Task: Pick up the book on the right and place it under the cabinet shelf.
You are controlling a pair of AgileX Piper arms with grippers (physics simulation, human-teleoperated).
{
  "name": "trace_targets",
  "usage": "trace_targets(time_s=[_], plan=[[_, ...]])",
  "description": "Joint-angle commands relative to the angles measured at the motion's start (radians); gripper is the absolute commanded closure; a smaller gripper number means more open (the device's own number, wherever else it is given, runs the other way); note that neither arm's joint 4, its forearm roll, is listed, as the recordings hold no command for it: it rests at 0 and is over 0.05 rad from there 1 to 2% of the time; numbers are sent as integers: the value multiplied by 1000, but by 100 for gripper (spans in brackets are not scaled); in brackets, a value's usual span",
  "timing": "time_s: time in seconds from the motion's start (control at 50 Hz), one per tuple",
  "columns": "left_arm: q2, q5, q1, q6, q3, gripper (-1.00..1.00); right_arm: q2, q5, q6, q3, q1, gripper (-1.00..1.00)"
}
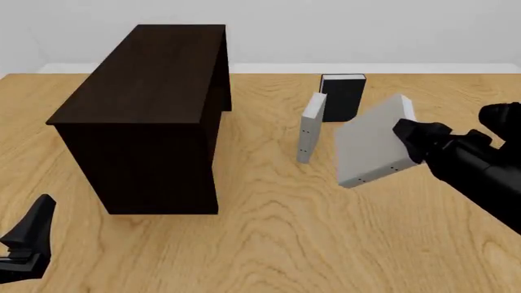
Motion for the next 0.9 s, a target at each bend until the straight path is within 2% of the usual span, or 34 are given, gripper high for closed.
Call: trace_targets(time_s=[0.02, 0.1, 0.24, 0.48, 0.52, 0.6, 0.64, 0.72, 0.86, 0.9], plan=[[-1, 3, 0, 1, -2, -100, 45, -217, 147, 62, 62, 100], [-2, 2, 0, 1, 0, -100, 118, -311, 172, 83, 89, 100], [-8, 10, -9, 2, -3, -100, 190, -418, 198, 94, 124, 100], [4, -2, -9, -1, -1, -100, 298, -570, 249, 99, 146, 100], [2, 0, -9, -1, -1, -100, 327, -611, 273, 104, 156, 100], [5, -4, -9, 0, 0, -100, 353, -635, 271, 90, 146, 100], [5, -5, -9, 0, 0, -100, 391, -692, 299, 101, 163, 100], [4, -3, -9, 0, -1, -100, 460, -761, 321, 104, 173, 100], [6, -6, -9, 1, 0, -100, 526, -824, 342, 97, 181, 100], [6, -7, -9, 1, 0, -100, 558, -872, 365, 104, 193, 100]])
